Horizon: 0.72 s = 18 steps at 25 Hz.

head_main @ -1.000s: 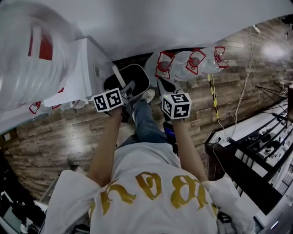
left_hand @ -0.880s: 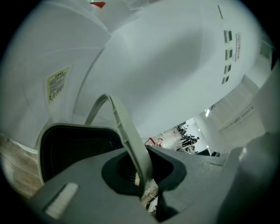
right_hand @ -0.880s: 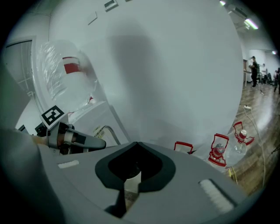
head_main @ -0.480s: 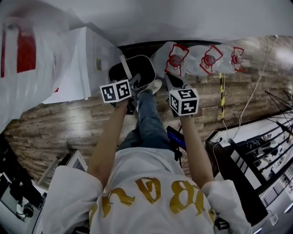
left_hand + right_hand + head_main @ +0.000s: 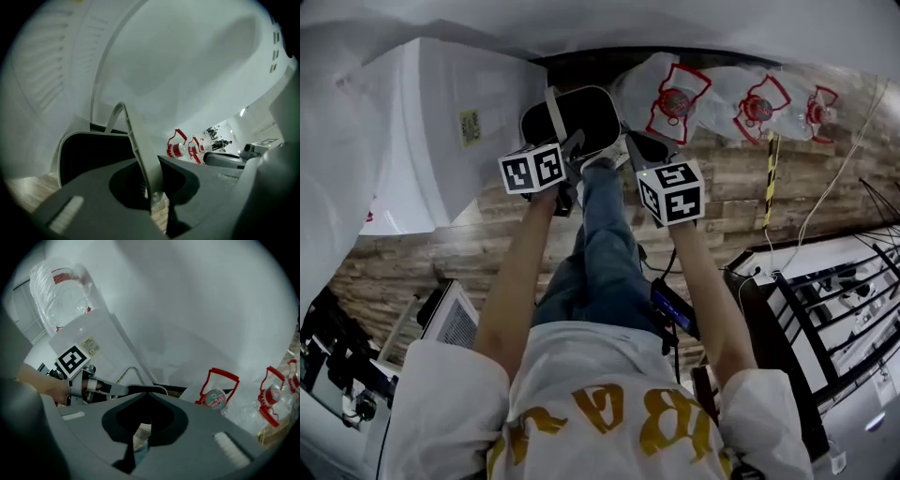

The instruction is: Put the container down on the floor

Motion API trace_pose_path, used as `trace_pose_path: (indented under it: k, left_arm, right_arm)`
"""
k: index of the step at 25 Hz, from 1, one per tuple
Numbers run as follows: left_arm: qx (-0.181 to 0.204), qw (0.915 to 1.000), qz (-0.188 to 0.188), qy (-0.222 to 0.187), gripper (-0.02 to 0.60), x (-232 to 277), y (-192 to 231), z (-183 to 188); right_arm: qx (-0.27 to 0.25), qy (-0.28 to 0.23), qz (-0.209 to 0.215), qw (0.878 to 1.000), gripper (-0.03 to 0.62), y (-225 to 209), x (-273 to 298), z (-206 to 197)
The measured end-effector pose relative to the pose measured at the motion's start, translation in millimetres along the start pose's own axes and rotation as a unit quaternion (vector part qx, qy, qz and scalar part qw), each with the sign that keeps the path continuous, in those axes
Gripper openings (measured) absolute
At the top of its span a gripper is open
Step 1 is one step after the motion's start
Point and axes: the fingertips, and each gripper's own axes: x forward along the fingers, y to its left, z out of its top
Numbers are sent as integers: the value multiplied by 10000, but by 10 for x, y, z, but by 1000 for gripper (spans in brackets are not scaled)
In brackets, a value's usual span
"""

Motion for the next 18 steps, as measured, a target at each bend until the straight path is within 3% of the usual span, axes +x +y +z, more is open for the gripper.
trace_pose_path:
  k: [6,11,15,18]
  left_arm:
    - [50,9994,252,221,31,338,361,-172]
    - [38,9983,527,263,31,584,669,-225]
    - [63,9971,718,244,31,760,914,-235]
    - [178,9960,839,257,31,865,1061,-228]
  right_arm:
    - [388,264,223,9986,29,-41,393,-282]
    - [304,462,302,9980,29,-42,710,-479]
    - [931,510,344,9938,29,-83,949,-625]
    - [1088,591,459,9912,29,-65,1089,-729]
